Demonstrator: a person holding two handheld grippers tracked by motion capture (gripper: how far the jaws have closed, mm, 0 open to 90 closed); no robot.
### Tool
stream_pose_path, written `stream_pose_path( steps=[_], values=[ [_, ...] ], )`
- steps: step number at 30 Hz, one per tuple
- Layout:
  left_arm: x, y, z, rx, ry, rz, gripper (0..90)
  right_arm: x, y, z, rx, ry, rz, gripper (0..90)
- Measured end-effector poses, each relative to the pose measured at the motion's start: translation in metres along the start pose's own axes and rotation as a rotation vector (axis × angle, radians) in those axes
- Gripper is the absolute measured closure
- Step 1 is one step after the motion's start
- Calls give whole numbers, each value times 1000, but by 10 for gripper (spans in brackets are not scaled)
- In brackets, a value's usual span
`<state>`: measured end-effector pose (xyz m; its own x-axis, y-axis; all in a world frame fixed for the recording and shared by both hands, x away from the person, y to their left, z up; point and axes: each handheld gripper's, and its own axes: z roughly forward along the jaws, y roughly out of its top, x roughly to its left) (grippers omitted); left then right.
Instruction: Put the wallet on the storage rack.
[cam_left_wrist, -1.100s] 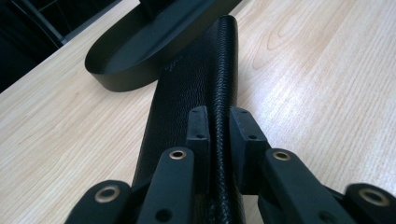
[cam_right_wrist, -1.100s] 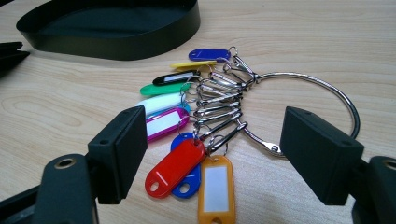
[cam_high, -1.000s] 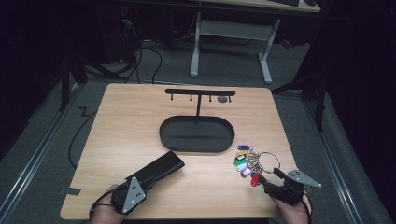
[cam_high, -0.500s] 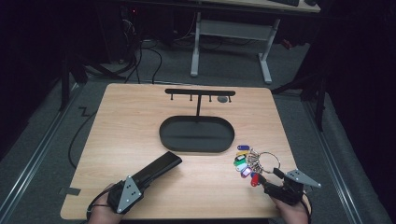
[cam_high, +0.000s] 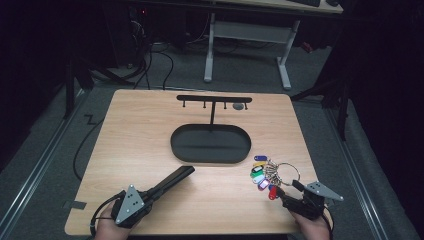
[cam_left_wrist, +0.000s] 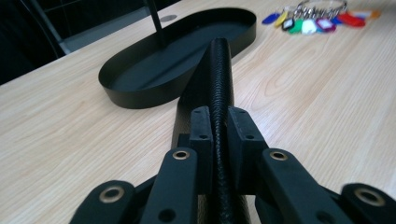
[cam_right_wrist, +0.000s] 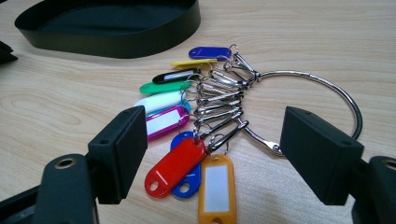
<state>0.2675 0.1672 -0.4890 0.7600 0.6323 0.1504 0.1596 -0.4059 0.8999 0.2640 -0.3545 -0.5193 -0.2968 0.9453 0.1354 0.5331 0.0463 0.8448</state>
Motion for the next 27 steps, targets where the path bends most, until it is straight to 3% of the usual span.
stream_pose_path(
  steps=[4, 9, 20, 27],
  values=[
    [2, 2, -2, -17, -19, -51, 817, 0, 0, 0, 1, 0, 0, 237],
    [4, 1, -2, -28, -23, -79, 816, 0, 0, 1, 4, 1, 2, 237],
    [15, -4, -2, -71, -1, -125, 803, 1, -1, 2, 8, 4, 4, 238],
    [30, -8, -2, -88, 24, -167, 792, 1, -1, 3, 12, 5, 7, 238]
  ],
)
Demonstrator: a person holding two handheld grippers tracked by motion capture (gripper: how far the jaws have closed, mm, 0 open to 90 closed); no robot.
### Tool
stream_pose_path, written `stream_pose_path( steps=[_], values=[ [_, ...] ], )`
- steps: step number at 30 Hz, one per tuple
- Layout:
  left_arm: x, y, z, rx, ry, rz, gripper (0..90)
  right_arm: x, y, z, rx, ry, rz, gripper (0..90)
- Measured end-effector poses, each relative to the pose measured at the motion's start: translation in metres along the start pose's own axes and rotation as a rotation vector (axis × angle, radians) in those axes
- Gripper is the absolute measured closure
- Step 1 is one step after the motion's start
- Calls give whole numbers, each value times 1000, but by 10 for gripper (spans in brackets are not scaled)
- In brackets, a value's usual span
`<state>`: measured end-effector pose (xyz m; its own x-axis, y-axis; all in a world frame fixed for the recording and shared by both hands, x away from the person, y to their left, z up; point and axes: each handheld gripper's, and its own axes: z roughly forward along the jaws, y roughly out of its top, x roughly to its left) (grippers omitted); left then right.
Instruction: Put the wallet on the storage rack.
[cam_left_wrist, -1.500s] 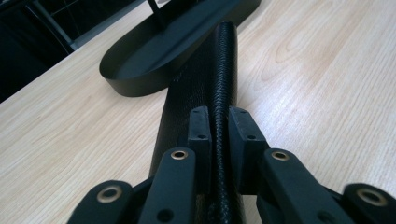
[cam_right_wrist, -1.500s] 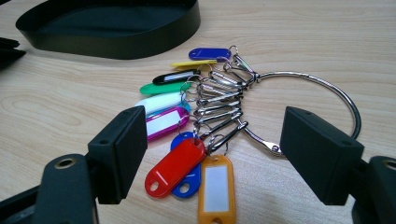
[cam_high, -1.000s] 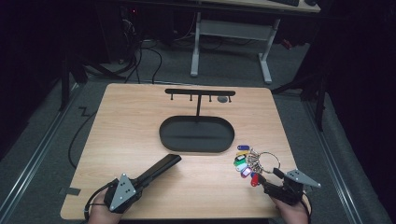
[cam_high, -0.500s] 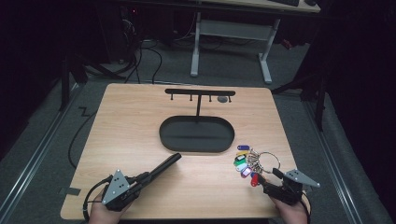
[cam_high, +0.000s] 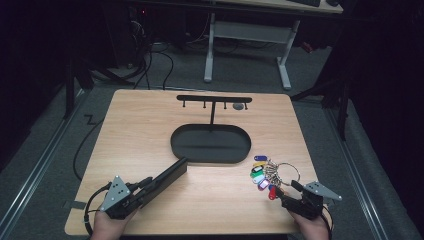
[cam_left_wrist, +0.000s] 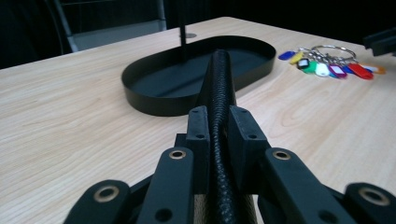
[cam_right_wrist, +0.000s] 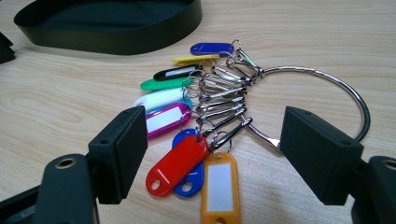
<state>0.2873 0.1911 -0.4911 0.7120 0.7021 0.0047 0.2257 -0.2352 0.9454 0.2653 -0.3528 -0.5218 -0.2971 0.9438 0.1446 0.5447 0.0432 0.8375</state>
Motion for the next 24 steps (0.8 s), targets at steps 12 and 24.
stream_pose_path(
  steps=[12, 24],
  values=[
    [15, -4, 0, -21, 31, -40, 772, 0, -1, 1, 4, -1, 0, 238],
    [13, -3, -1, -15, 20, -26, 581, -1, 0, 0, -1, -2, 2, 239]
  ],
)
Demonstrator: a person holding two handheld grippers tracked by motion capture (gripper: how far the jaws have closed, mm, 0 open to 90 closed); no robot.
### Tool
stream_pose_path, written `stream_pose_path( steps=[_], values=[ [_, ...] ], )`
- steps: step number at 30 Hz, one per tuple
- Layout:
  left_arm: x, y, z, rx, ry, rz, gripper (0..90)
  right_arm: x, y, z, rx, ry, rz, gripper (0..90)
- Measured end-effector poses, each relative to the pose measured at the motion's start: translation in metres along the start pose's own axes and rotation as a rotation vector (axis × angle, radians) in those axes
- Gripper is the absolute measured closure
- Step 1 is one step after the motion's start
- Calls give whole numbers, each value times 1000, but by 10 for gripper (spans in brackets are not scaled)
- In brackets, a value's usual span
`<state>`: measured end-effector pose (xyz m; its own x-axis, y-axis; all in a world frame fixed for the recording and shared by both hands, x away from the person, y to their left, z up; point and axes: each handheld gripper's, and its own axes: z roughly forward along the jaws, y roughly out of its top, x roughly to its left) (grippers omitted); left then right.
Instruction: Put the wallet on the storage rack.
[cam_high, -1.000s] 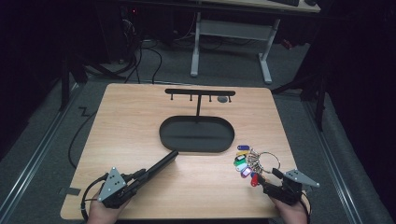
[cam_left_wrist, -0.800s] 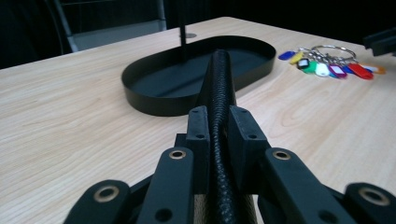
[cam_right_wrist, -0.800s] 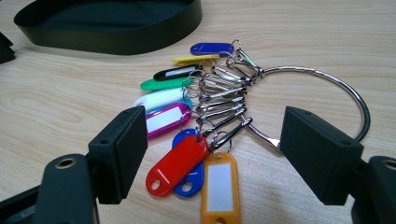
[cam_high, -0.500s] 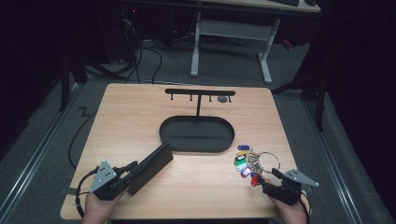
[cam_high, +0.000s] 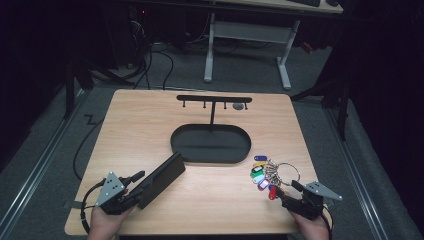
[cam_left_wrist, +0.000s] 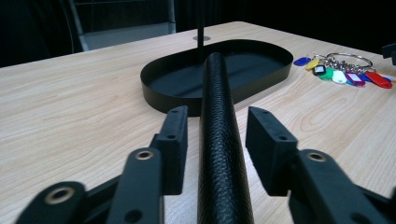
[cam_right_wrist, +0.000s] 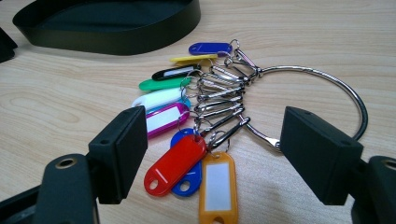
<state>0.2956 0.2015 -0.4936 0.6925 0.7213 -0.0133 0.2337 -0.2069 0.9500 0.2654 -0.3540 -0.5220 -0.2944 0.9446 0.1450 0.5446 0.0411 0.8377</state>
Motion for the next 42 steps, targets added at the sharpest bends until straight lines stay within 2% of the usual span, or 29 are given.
stream_pose_path(
  steps=[8, 16, 19, 23, 25, 31, 36, 39, 42],
  values=[
    [-4, 0, -1, 14, -6, 31, 527, 0, 0, 0, -1, 0, 0, 239],
    [-5, -1, -3, 35, -4, 43, 508, 0, 1, -1, -3, 1, 3, 239],
    [-7, -1, -6, 42, 4, 59, 506, 0, 1, -1, -6, 1, -1, 238],
    [-9, -1, -8, 72, 19, 90, 509, 0, 1, -1, -5, 3, 0, 239],
    [-9, -1, -8, 86, 20, 92, 510, 0, 2, 0, -4, 3, 0, 239],
    [-9, -1, -9, 146, 30, 109, 523, 1, 2, 1, -6, 5, -4, 239],
    [-10, 1, -7, 205, 41, 101, 546, 0, 2, 1, -5, 4, -3, 239],
    [-11, 5, -4, 261, 41, 103, 559, 0, 2, 1, -5, 4, -3, 239],
    [-11, 13, 0, 335, 57, 137, 564, 0, 2, 0, -7, 5, 7, 238]
  ],
)
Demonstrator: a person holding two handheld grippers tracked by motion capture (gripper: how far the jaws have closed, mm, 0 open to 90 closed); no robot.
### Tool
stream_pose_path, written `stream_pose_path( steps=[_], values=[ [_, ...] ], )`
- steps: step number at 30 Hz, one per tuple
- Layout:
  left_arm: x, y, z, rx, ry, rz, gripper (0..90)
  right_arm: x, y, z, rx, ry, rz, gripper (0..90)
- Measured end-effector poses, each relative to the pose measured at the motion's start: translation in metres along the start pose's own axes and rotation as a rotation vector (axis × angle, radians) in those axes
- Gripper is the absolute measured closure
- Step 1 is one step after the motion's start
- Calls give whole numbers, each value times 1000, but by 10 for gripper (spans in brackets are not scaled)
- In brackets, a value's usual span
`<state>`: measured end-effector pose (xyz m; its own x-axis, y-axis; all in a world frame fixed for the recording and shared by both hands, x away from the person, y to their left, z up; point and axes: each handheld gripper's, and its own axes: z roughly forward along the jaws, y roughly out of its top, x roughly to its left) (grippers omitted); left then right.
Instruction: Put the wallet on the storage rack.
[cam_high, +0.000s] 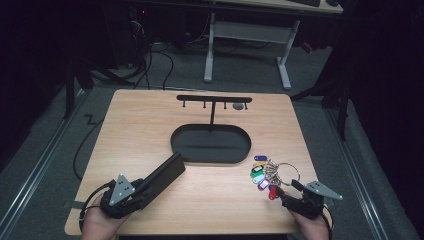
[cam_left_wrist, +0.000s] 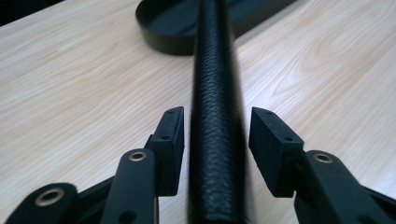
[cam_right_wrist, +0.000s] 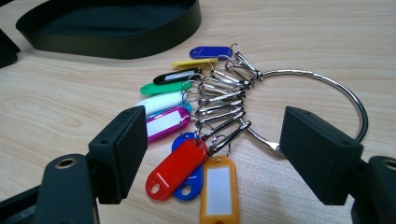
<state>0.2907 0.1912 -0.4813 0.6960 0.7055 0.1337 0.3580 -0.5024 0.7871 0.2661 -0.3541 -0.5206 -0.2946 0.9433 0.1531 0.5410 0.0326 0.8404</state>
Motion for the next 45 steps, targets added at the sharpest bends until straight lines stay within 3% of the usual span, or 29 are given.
stream_pose_path(
  steps=[9, 15, 18, 22, 24, 32, 35, 45],
  values=[
    [8, 16, 4, 93, -40, -11, 620, -2, 0, -2, -9, 4, 5, 239],
    [6, 23, 8, 133, -48, 13, 652, -3, 1, -2, -13, 7, 4, 239],
    [2, 27, 9, 142, -41, 57, 712, -3, 1, -3, -15, 8, 5, 239],
    [-9, 36, 8, 151, 13, 174, 734, -3, 1, -3, -18, 9, 4, 239],
    [-13, 40, 8, 155, 19, 214, 736, -4, 1, -3, -19, 8, 3, 239],
    [-25, 54, 4, 90, 25, 318, 737, -5, 1, -5, -20, 6, 7, 239],
    [-27, 61, 6, 80, 37, 379, 737, -5, 1, -5, -21, 5, 6, 239],
    [-27, 89, 15, 24, 51, 473, 736, -7, 1, -6, -24, 2, 10, 239]
  ],
)
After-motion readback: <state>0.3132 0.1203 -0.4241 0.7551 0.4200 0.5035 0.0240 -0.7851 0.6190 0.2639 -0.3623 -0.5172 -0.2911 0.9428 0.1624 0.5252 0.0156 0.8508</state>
